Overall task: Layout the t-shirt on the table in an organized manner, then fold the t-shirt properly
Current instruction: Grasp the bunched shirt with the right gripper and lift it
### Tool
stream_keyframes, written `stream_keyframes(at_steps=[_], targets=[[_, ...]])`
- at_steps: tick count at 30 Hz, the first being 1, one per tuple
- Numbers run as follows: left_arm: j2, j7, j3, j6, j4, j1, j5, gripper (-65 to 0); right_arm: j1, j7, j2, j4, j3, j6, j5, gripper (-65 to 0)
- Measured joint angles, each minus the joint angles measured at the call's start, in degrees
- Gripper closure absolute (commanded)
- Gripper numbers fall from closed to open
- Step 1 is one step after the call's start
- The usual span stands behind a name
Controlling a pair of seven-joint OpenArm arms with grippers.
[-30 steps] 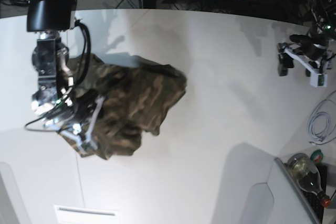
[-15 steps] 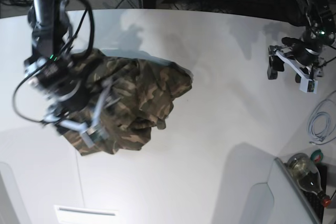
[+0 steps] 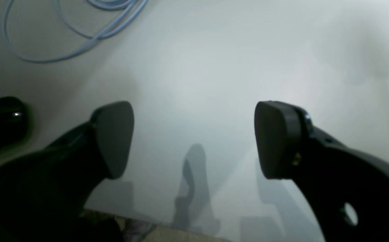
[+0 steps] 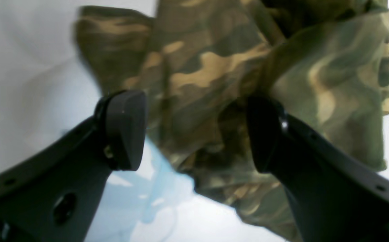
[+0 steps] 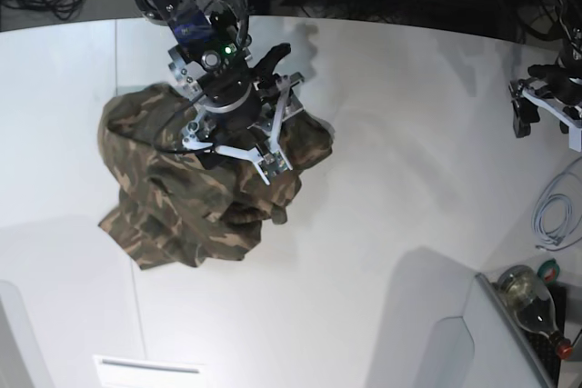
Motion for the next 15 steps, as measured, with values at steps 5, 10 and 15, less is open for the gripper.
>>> stream_keyframes(at_steps=[5, 10, 15], targets=[[0.0, -0.2, 0.1, -0.4, 0.0, 1.2, 0.0, -53.3, 0.3, 2.0, 0.0, -3.4, 1.2, -0.6, 0.2, 0.0], [0.0, -0.2, 0.2, -0.4, 0.0, 1.0, 0.0, -53.3, -6.4, 1.9, 0.9, 5.3, 2.0, -0.2, -0.4, 0.0], [-0.2, -0.2, 2.8, 0.4, 0.0, 0.9, 0.1, -53.3, -14.6, 1.9, 3.9, 14.5, 2.3, 8.3, -0.7, 0.0]])
